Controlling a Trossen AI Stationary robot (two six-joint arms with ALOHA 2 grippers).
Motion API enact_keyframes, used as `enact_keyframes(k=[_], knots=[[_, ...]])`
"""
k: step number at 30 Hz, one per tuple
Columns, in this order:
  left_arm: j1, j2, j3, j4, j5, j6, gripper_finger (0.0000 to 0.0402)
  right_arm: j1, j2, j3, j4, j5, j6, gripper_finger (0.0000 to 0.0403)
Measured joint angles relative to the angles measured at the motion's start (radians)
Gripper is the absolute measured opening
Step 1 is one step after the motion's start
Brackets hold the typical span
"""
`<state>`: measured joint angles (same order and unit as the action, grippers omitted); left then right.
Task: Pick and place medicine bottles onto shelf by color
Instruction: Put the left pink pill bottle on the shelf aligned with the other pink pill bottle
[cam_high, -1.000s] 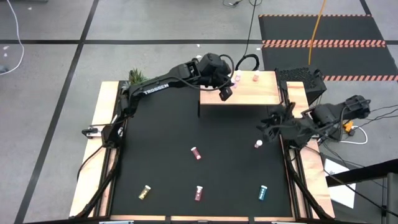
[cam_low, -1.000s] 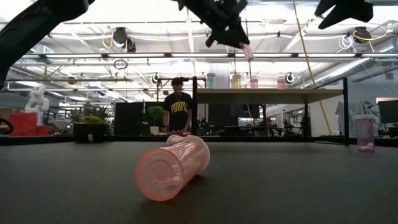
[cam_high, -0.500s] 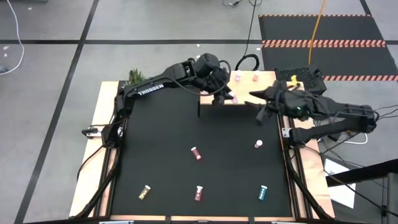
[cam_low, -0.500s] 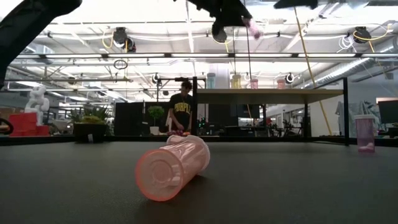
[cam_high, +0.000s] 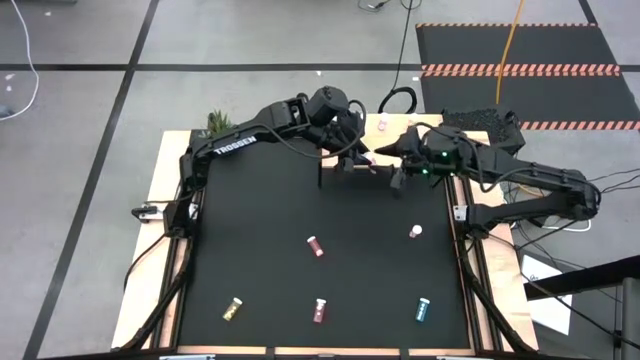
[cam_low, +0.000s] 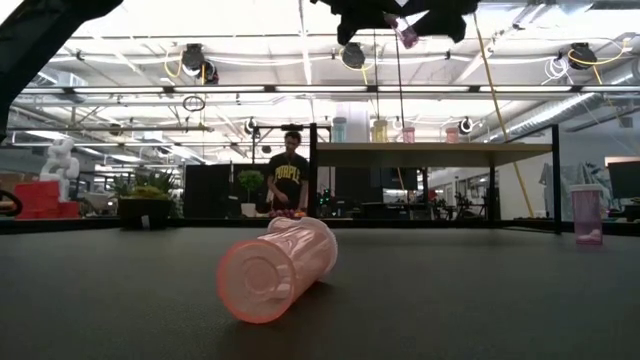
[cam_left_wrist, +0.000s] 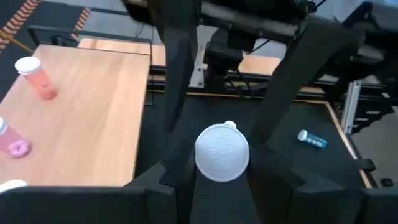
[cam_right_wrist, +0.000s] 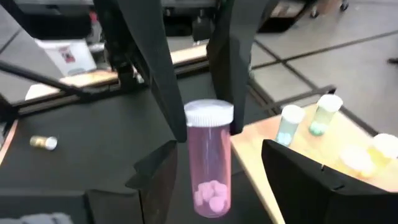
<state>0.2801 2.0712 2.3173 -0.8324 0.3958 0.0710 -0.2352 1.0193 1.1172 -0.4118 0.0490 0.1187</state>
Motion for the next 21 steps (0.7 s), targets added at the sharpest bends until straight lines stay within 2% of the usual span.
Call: enact_keyframes(k=[3,9,17,21], knots=[[-0.005,0.0,0.0,-0.002,-0.021,0.003,0.0127,-0.003,0.026,0.0,-0.007,-0.051,0.008,0.0217],[-0.004,0.0,0.0,-0.005,-0.026,-0.006,0.0127,-0.002,0.051,0.0,-0.003,-0.055,0.028,0.0186],[-0.006,0.0,0.0,0.007,-0.027,-0.004,0.0129,-0.006,0.03,-0.001,-0.003,-0.053,0.067,0.0114],[-0.006,-0.004,0.0,0.023,-0.031,-0.034,0.0162,-0.006,0.017,-0.001,-0.001,-0.052,0.079,0.009]])
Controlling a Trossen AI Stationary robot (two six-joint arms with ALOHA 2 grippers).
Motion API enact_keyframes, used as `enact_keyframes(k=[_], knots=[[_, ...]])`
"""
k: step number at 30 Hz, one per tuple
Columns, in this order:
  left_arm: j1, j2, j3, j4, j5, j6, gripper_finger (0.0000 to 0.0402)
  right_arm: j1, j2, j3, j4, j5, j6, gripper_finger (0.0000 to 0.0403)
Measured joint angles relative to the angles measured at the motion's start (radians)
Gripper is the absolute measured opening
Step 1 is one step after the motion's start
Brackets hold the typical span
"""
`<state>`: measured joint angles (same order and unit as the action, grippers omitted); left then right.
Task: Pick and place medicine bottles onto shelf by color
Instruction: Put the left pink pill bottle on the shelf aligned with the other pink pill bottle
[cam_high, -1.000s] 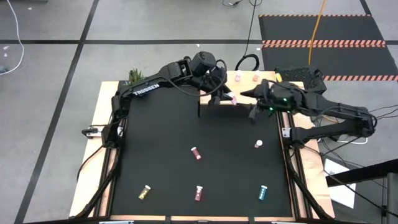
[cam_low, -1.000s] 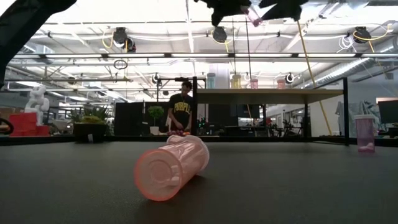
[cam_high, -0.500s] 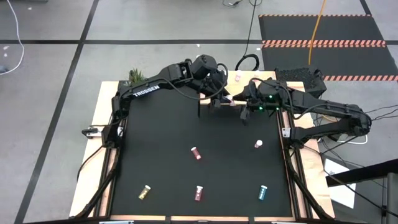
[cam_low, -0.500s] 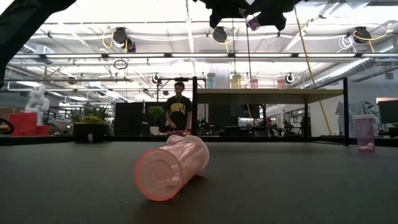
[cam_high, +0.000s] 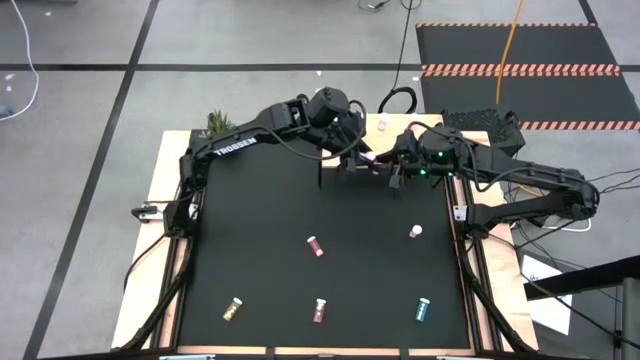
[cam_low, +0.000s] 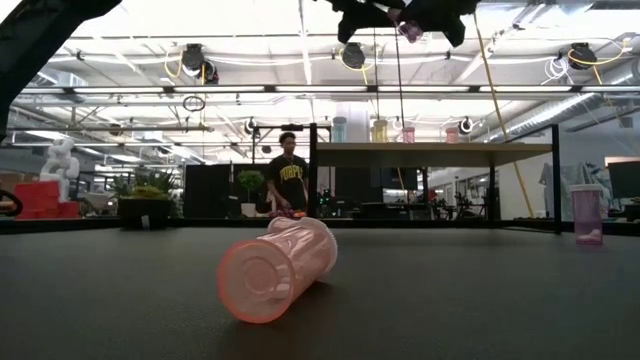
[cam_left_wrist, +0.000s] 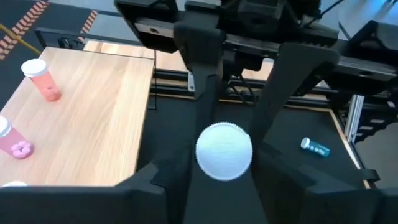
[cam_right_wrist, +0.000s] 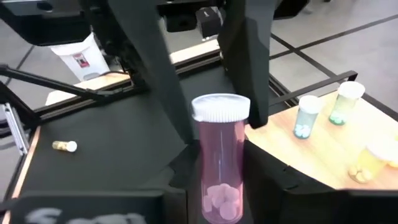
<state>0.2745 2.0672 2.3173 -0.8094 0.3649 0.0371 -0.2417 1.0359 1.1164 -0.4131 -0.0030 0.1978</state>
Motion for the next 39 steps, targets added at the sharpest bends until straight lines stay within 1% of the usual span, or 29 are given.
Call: enact_keyframes(k=[5,9,12,15,18,20,22,26,29,33,39], knots=[[0.007,-0.027,0.0,0.018,-0.007,-0.004,0.0246,-0.002,-0.009,0.0,0.022,0.0,0.016,0.009],[0.014,-0.064,0.0,0.015,-0.009,0.008,0.0312,-0.002,-0.021,0.0,0.104,0.001,0.021,0.0094],[0.013,-0.081,0.0,-0.01,-0.007,0.066,0.0345,-0.002,-0.035,0.0,0.183,-0.015,-0.004,0.0095],[0.004,-0.089,0.0,-0.014,0.002,0.113,0.0358,-0.002,-0.05,0.0,0.289,-0.071,-0.028,0.0095],[-0.01,-0.09,0.0,0.014,0.004,0.148,0.0358,-0.004,-0.061,0.0,0.404,-0.144,-0.042,0.0095],[-0.023,-0.089,0.0,0.055,0.028,0.164,0.0351,-0.004,-0.061,0.0,0.475,-0.19,-0.049,0.0095],[-0.039,-0.089,0.0,0.105,0.06,0.174,0.034,-0.004,-0.056,0.0,0.518,-0.212,-0.05,0.0095],[-0.065,-0.089,0.0,0.21,0.07,0.18,0.0307,-0.004,-0.052,0.0,0.515,-0.212,-0.054,0.0095],[-0.07,-0.089,0.0,0.256,0.086,0.166,0.0282,-0.004,-0.051,0.001,0.53,-0.215,-0.062,0.0095],[-0.066,-0.089,0.0,0.253,0.085,0.154,0.0252,-0.003,-0.05,0.001,0.539,-0.216,-0.061,0.0095],[-0.047,-0.089,0.0,0.264,0.091,0.059,0.0194,-0.003,-0.049,0.001,0.544,-0.211,-0.065,0.0096]])
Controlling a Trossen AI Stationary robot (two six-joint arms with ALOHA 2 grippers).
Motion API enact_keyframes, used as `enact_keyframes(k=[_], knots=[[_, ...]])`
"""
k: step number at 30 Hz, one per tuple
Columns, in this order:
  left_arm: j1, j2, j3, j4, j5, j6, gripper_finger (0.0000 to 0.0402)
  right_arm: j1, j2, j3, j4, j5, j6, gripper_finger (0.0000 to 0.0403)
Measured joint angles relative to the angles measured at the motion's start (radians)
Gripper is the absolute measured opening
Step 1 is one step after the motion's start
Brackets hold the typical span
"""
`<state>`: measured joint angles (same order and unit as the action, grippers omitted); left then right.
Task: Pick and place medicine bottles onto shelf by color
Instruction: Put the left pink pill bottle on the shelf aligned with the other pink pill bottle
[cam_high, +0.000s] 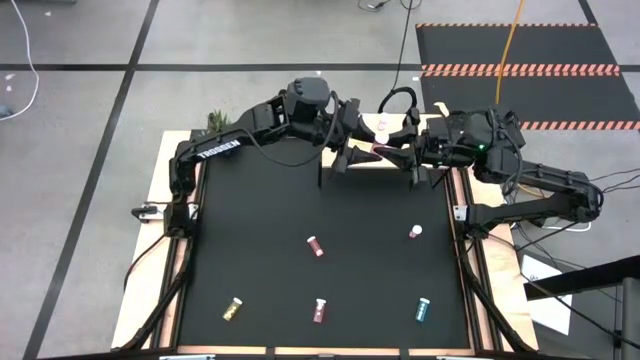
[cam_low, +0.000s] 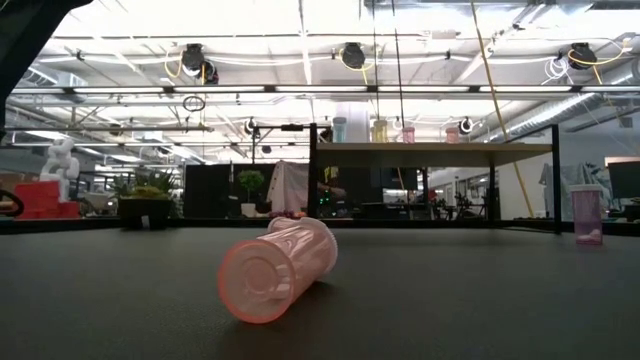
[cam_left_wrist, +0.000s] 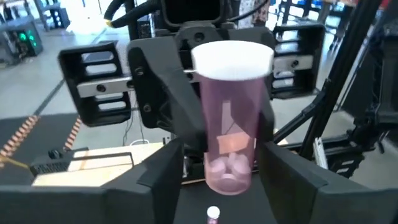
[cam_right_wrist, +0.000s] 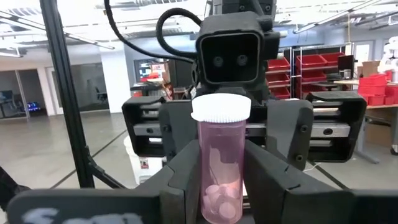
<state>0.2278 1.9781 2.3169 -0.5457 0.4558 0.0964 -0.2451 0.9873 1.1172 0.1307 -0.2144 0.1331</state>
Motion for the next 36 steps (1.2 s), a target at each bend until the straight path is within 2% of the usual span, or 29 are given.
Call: enact_keyframes(k=[5,12,18,28,36], knots=[[0.013,0.0,0.0,-0.002,0.005,-0.036,0.0147,-0.001,0.003,0.0,-0.003,0.004,-0.008,0.0096],[0.012,0.0,0.0,-0.013,0.003,0.006,0.0098,-0.007,0.002,0.0,-0.022,0.005,-0.026,0.0101],[0.016,0.001,0.0,-0.025,-0.009,0.02,0.0108,-0.024,0.002,0.0,-0.037,0.004,-0.023,0.0131],[0.021,0.001,0.0,-0.117,-0.022,0.043,0.0118,-0.024,-0.028,-0.003,-0.045,0.035,-0.025,0.0203],[0.021,0.001,0.0,-0.195,-0.032,0.066,0.0119,-0.033,0.006,-0.002,-0.055,0.025,-0.022,0.0208]])
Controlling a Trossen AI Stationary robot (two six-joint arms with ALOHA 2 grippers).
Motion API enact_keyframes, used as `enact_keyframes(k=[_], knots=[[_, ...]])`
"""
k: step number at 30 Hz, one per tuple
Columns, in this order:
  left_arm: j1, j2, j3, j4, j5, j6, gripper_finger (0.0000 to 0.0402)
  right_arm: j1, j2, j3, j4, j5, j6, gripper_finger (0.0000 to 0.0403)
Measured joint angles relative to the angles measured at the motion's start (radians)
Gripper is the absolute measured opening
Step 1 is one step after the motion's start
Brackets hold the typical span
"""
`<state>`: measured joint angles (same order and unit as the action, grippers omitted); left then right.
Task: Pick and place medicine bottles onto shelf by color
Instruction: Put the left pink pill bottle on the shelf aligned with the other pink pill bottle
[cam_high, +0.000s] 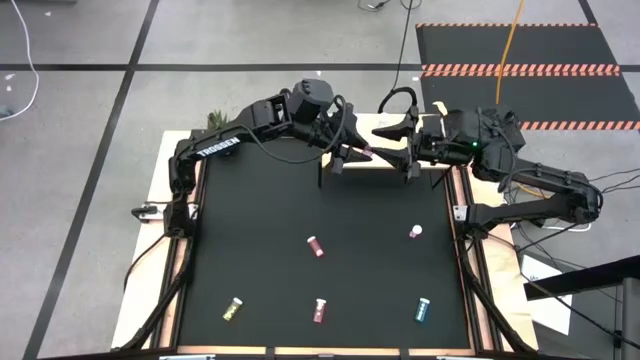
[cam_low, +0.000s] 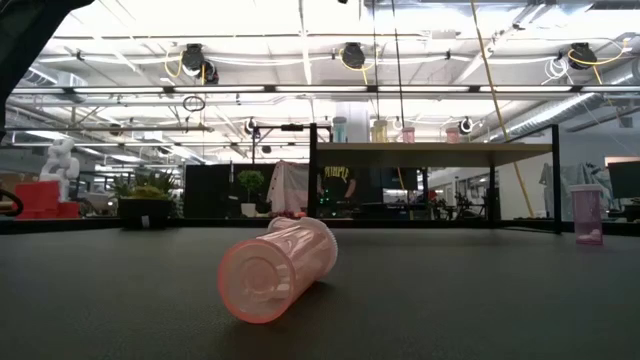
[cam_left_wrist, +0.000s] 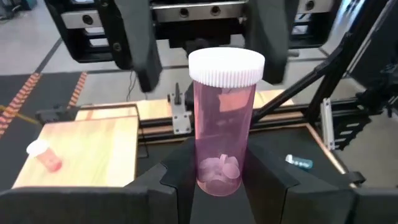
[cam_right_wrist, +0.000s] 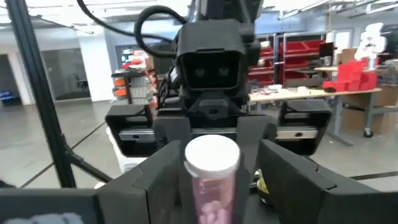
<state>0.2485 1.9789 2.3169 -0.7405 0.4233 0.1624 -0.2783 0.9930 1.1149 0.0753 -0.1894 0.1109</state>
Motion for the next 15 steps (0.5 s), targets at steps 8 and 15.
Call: enact_keyframes(k=[8,15], knots=[[0.0,0.0,0.0,-0.022,-0.006,0.0,0.0119,-0.002,0.021,0.0,0.002,-0.025,0.008,0.0181],[0.0,0.0,0.0,-0.021,-0.007,0.0,0.012,-0.002,0.017,0.001,0.003,-0.025,0.013,0.0143]])
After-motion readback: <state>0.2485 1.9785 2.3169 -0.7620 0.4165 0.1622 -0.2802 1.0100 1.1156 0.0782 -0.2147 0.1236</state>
